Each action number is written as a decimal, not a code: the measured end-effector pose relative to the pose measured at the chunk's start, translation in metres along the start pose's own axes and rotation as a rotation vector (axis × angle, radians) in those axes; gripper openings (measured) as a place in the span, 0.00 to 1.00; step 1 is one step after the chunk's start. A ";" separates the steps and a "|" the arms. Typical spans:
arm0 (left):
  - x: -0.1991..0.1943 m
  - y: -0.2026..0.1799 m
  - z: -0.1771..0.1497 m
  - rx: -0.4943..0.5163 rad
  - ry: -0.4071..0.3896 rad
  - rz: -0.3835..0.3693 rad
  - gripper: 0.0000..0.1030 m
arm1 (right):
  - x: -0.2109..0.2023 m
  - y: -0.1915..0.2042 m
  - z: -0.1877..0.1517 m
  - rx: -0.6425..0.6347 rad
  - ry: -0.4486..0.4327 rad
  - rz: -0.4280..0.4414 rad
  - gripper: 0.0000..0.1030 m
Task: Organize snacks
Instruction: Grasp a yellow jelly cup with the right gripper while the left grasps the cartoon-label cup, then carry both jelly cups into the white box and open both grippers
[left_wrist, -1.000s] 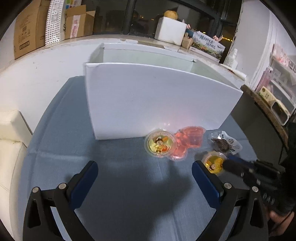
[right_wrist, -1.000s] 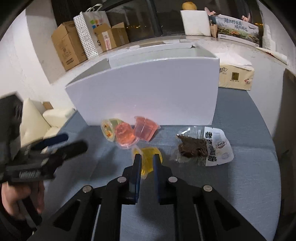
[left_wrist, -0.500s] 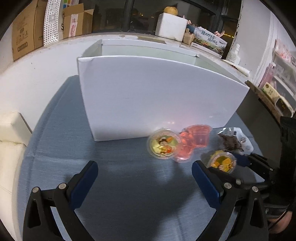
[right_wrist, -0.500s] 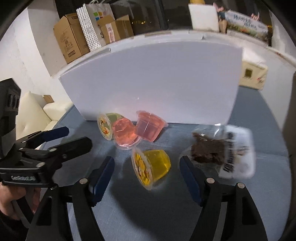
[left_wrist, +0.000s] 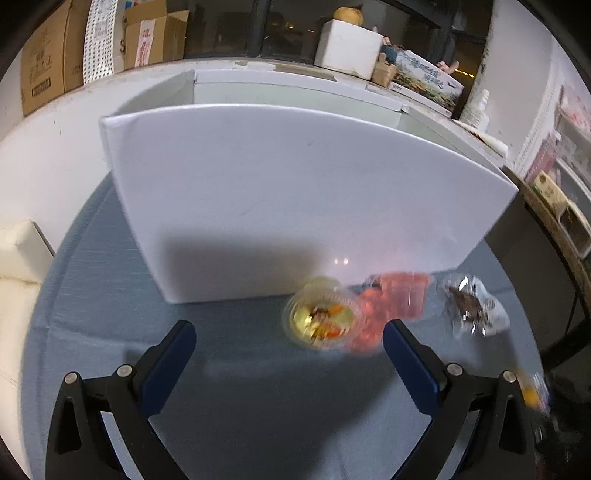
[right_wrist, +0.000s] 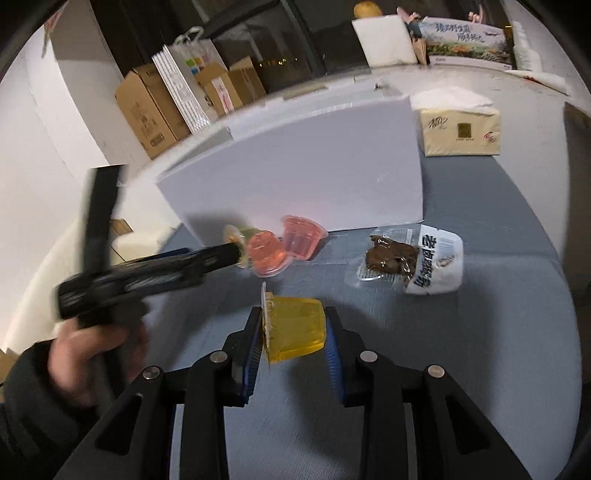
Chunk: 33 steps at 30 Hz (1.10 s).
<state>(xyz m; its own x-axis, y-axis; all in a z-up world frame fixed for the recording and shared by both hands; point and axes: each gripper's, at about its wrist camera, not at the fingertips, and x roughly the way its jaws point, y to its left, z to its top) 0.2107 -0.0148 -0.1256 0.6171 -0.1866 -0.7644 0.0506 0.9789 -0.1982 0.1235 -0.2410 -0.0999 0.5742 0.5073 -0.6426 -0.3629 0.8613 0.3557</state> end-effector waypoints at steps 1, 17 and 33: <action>0.003 0.000 0.002 -0.019 -0.001 -0.007 1.00 | -0.005 0.002 -0.003 -0.010 -0.009 -0.008 0.33; -0.004 0.008 -0.010 -0.123 -0.096 -0.140 0.50 | -0.015 0.014 -0.007 -0.021 -0.028 0.028 0.33; -0.141 0.013 0.013 0.023 -0.375 -0.167 0.50 | -0.030 0.035 0.062 -0.098 -0.156 0.025 0.33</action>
<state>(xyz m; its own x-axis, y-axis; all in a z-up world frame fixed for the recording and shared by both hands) 0.1347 0.0257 -0.0123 0.8420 -0.3036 -0.4459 0.1889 0.9402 -0.2835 0.1391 -0.2240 -0.0261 0.6686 0.5333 -0.5183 -0.4437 0.8453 0.2975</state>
